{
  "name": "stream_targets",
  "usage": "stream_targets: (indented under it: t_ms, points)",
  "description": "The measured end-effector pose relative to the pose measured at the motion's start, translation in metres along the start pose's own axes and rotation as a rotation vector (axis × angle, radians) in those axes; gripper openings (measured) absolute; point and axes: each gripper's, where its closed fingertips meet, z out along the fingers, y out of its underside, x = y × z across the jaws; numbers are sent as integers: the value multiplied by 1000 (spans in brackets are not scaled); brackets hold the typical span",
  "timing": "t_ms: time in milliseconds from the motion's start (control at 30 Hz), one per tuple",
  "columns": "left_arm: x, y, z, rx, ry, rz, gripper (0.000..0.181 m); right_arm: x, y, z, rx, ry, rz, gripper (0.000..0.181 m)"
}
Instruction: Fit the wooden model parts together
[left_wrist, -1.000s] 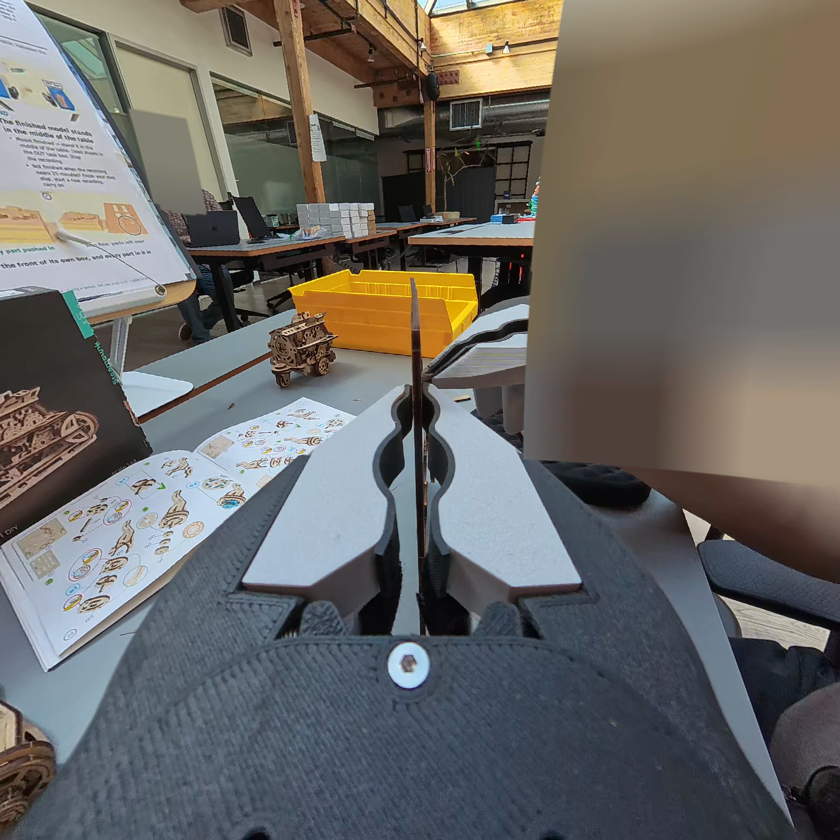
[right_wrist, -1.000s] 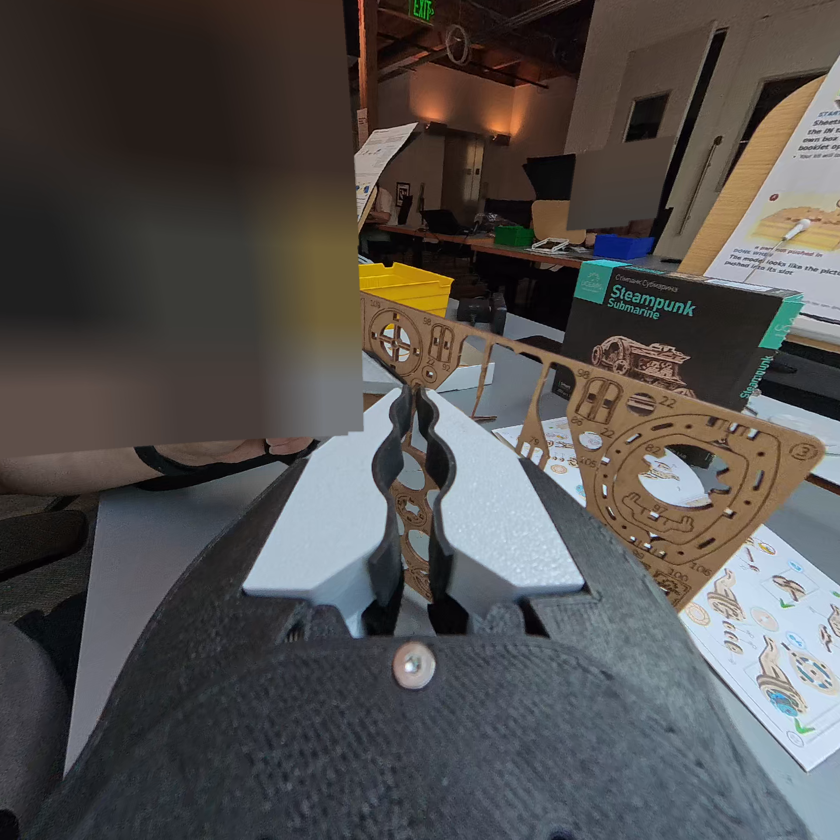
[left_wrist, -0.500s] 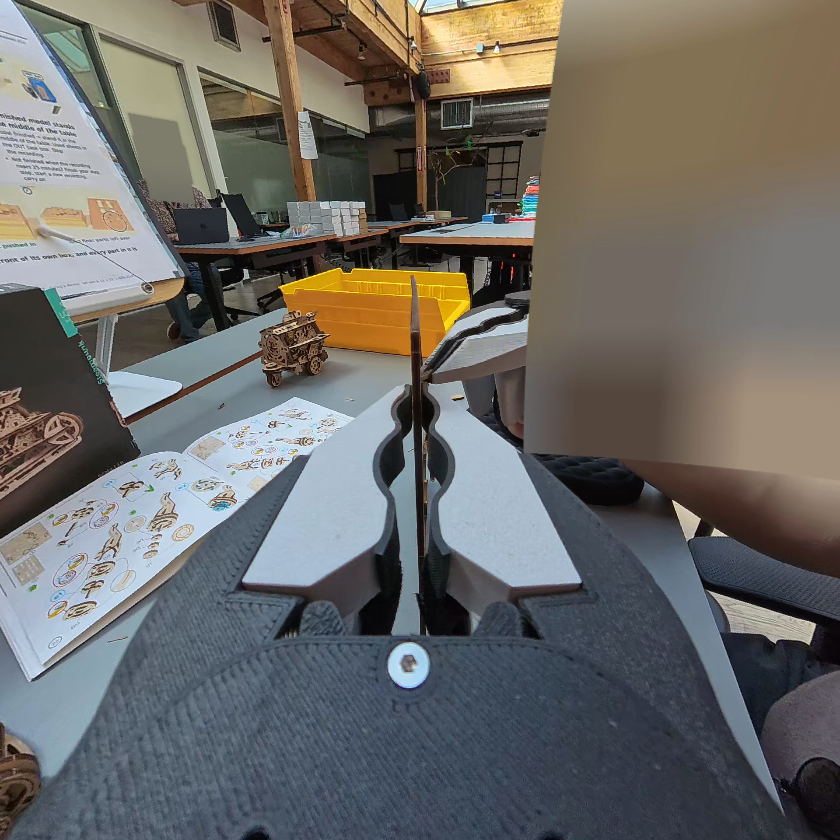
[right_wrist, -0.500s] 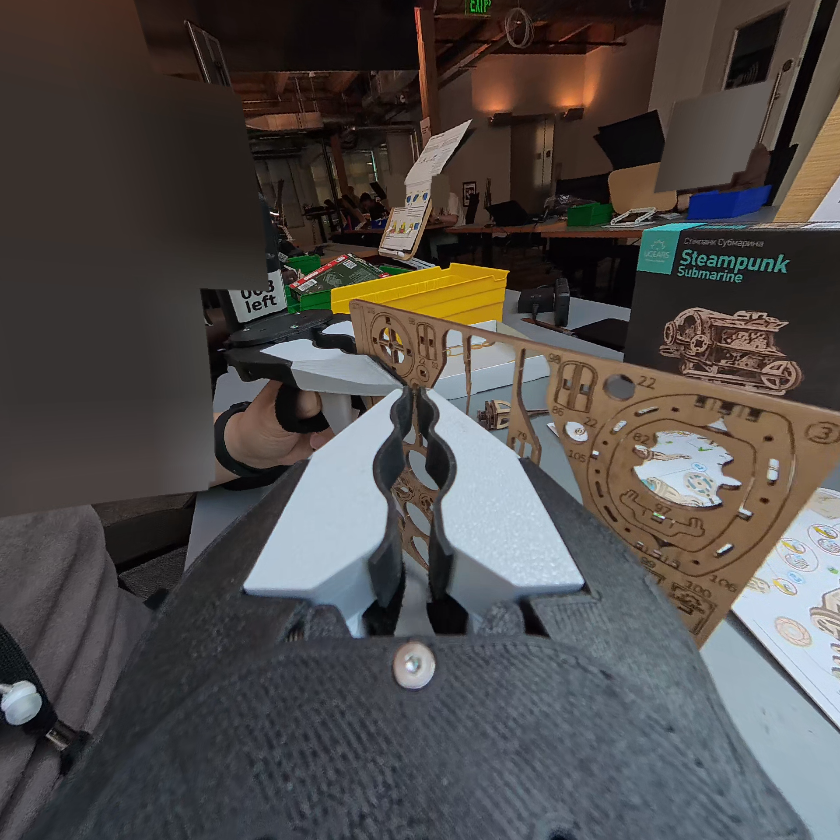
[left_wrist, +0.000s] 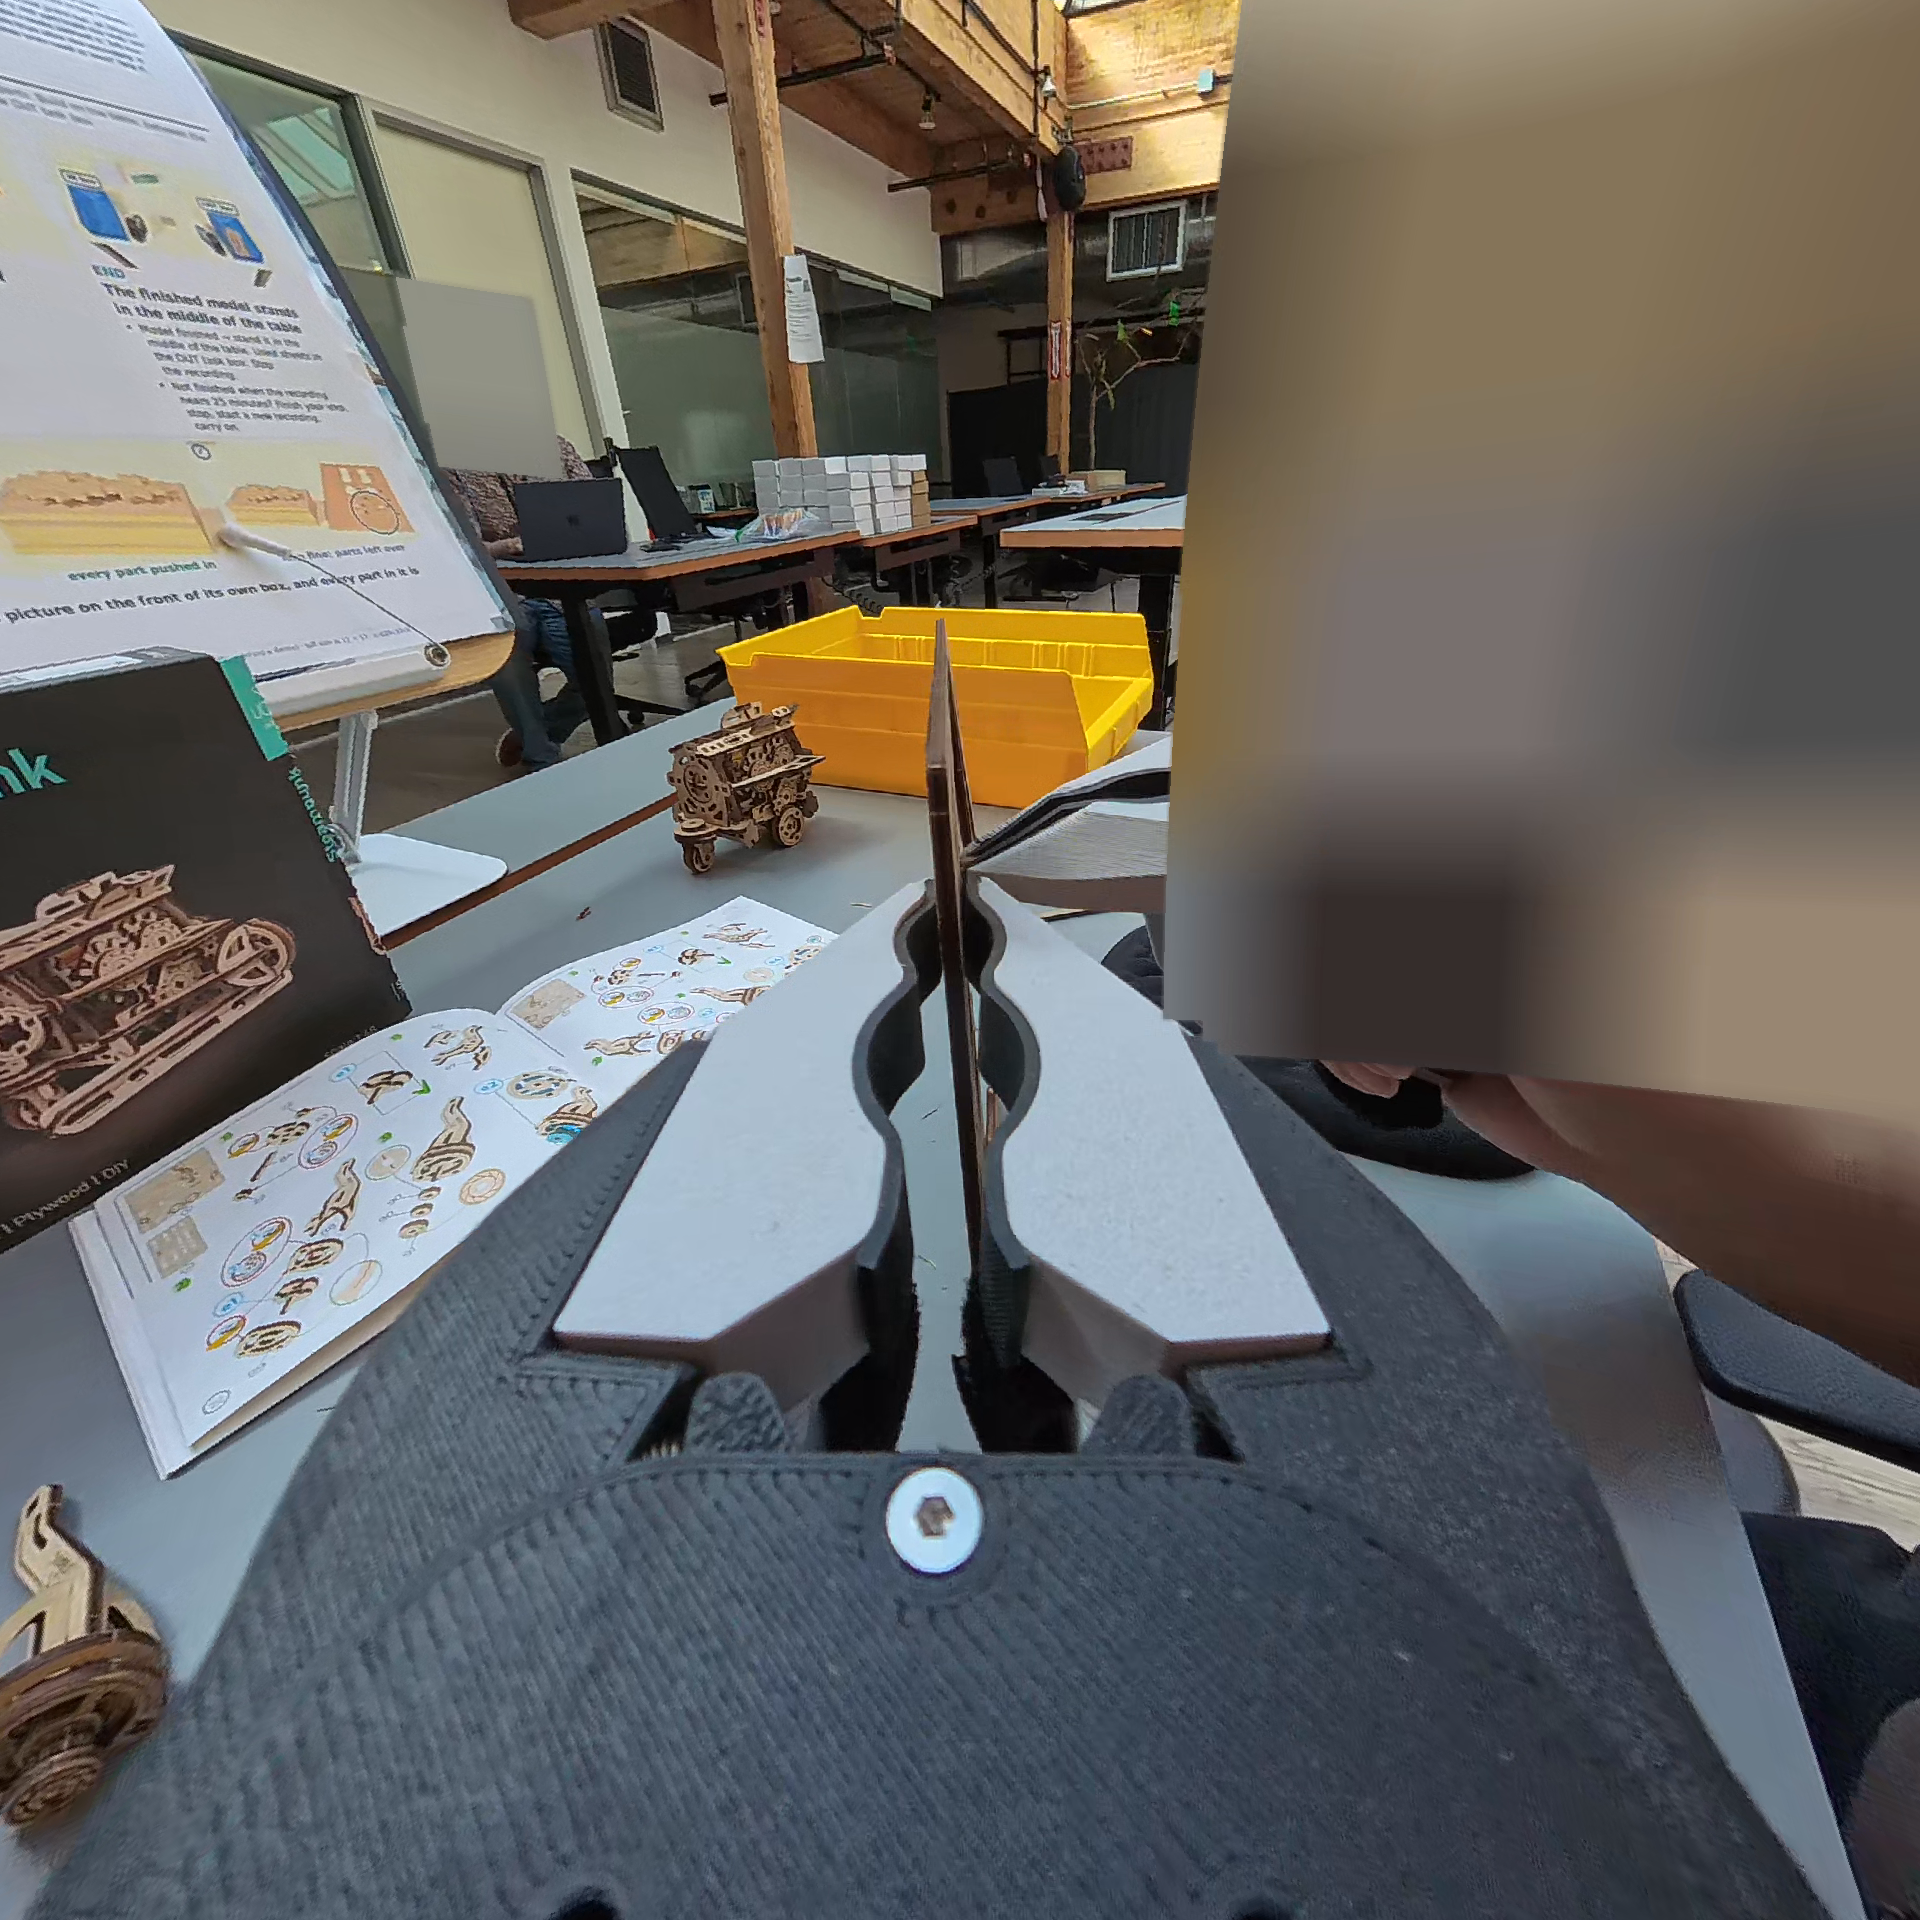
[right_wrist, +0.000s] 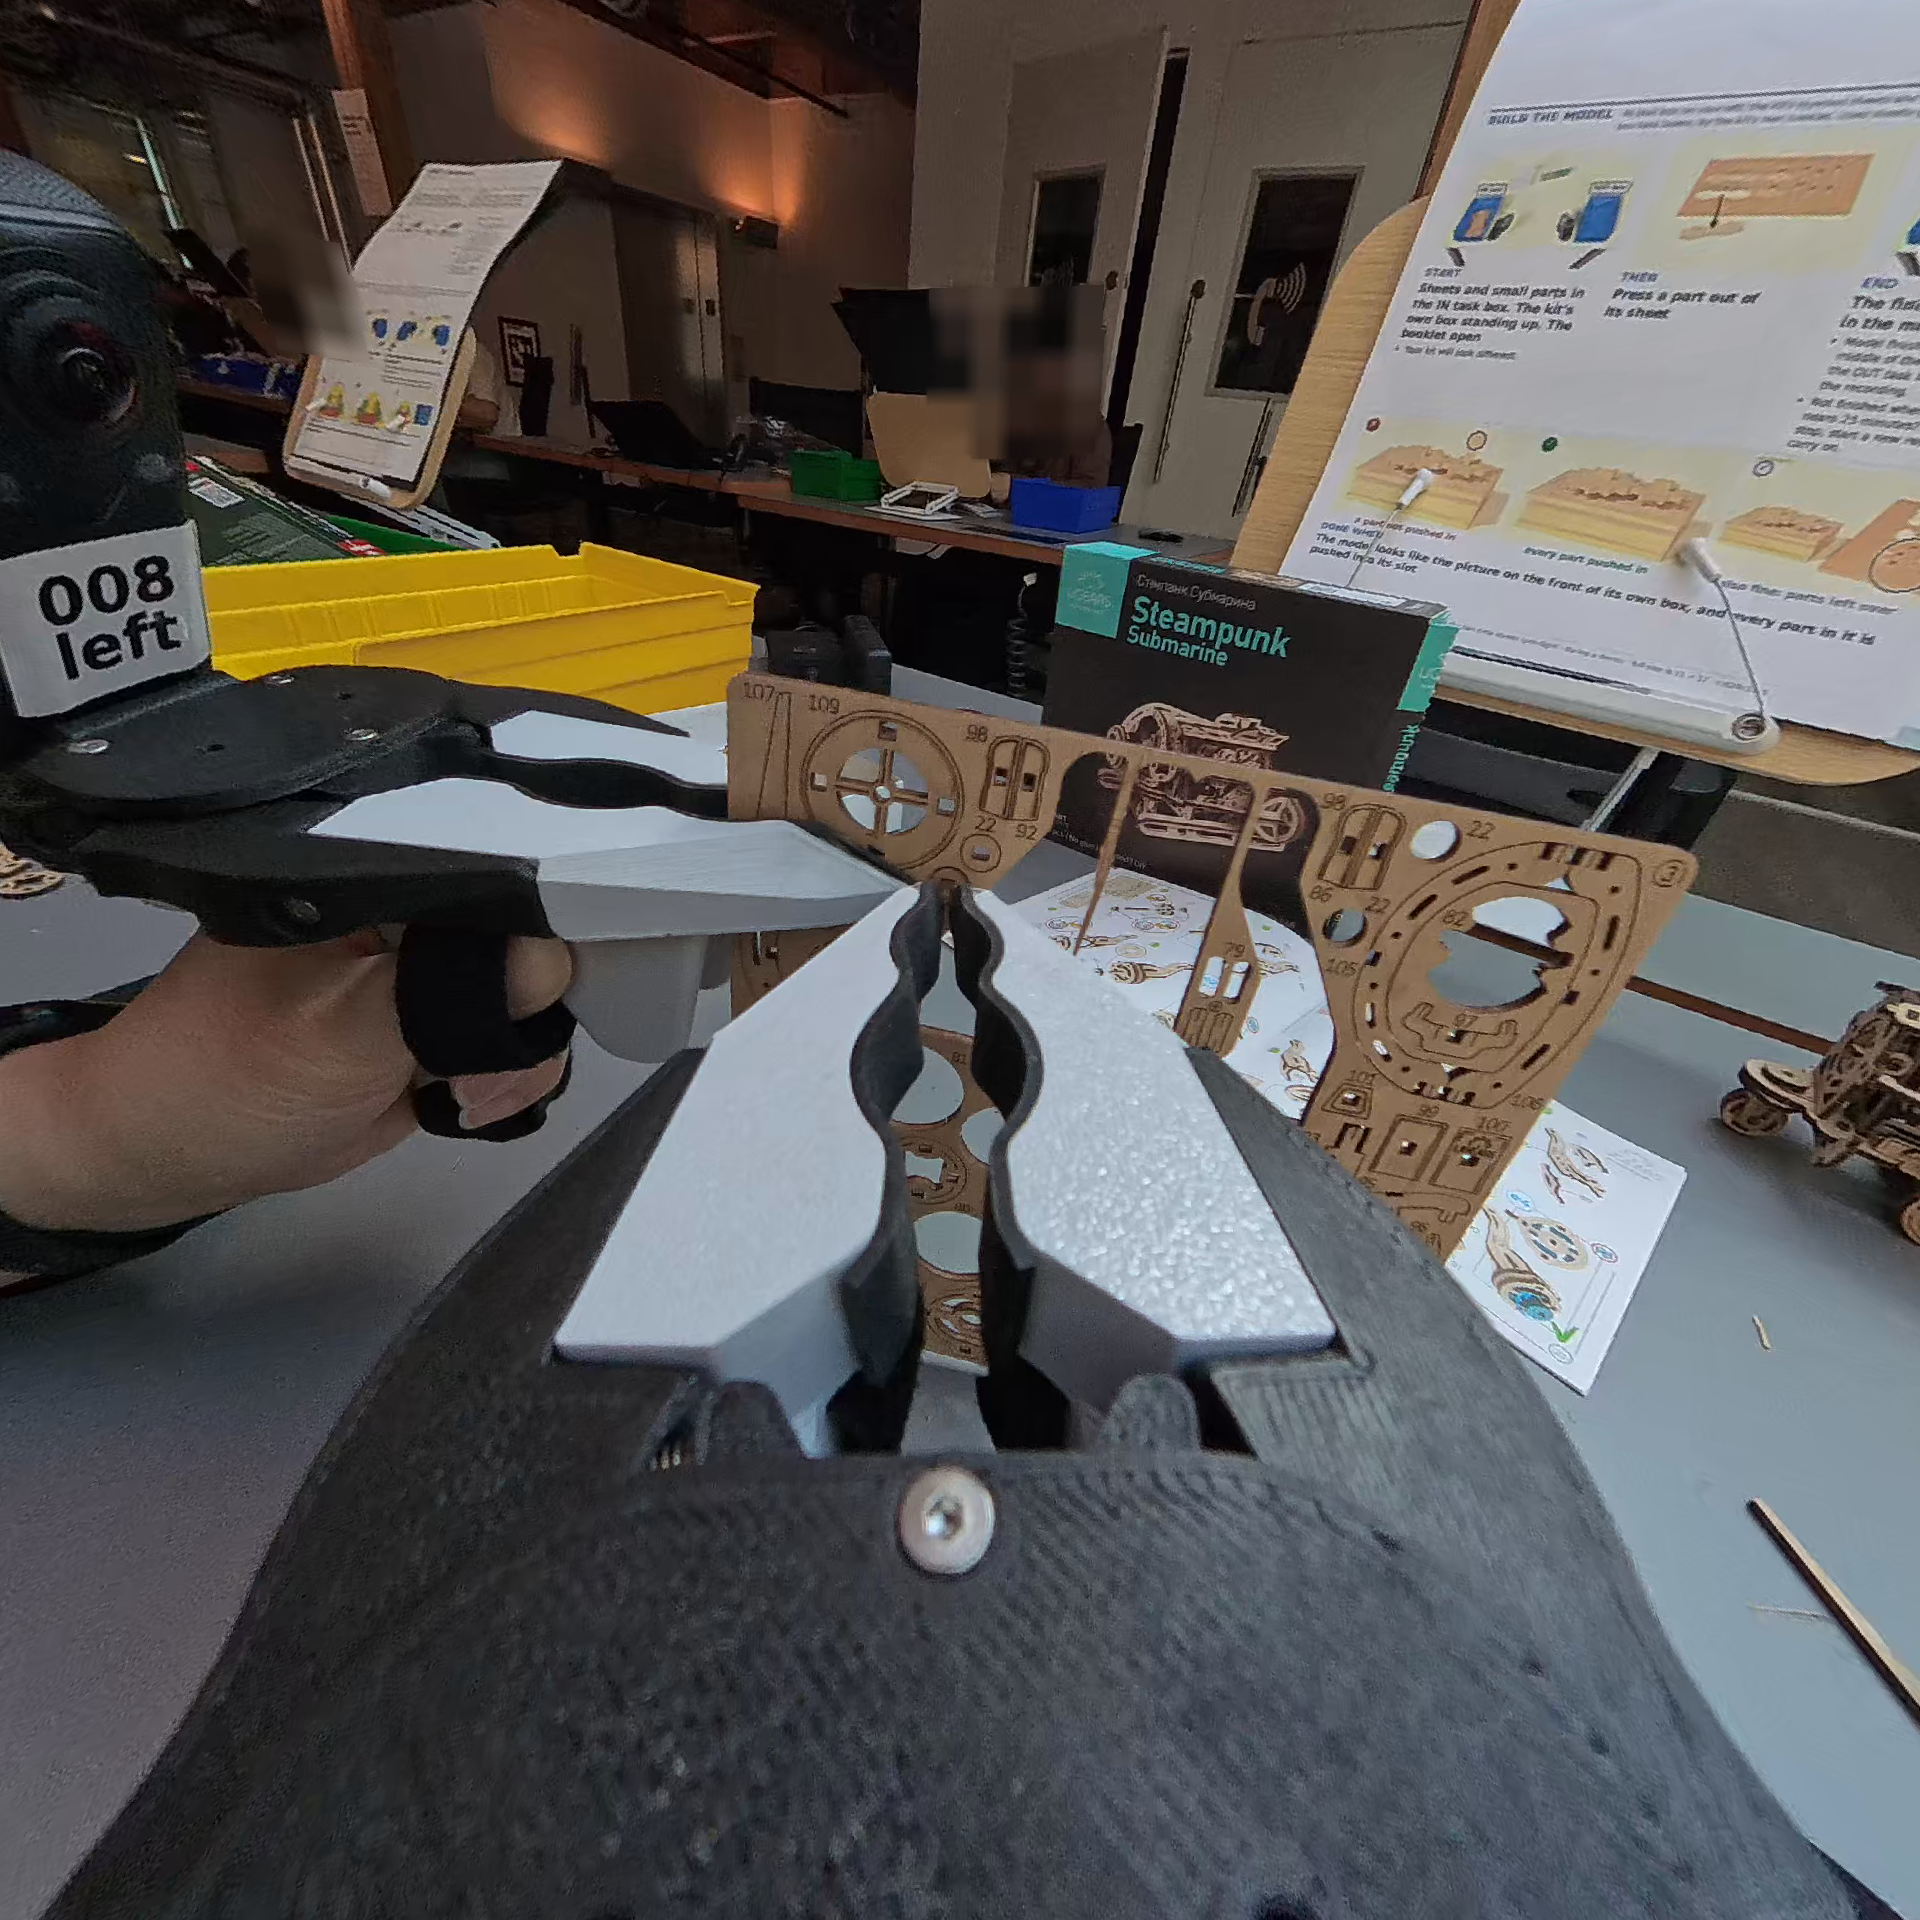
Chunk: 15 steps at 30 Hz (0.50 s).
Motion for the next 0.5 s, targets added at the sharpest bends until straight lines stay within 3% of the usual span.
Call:
stream_targets:
  t_ms: [33, 167, 500]
  points:
    - [1, 0, 0, 0, -3, 10, 1, 0, 0, 0, 0, 16, -12, 1]
    - [1, -3, -1, 16, 18, -18, 1, -2, -3, -1, -2, -8, -3, 1]
    - [6, -3, -2, -1, 59, 2, 1, -5, -3, -7, 9, -396, 262, 1]
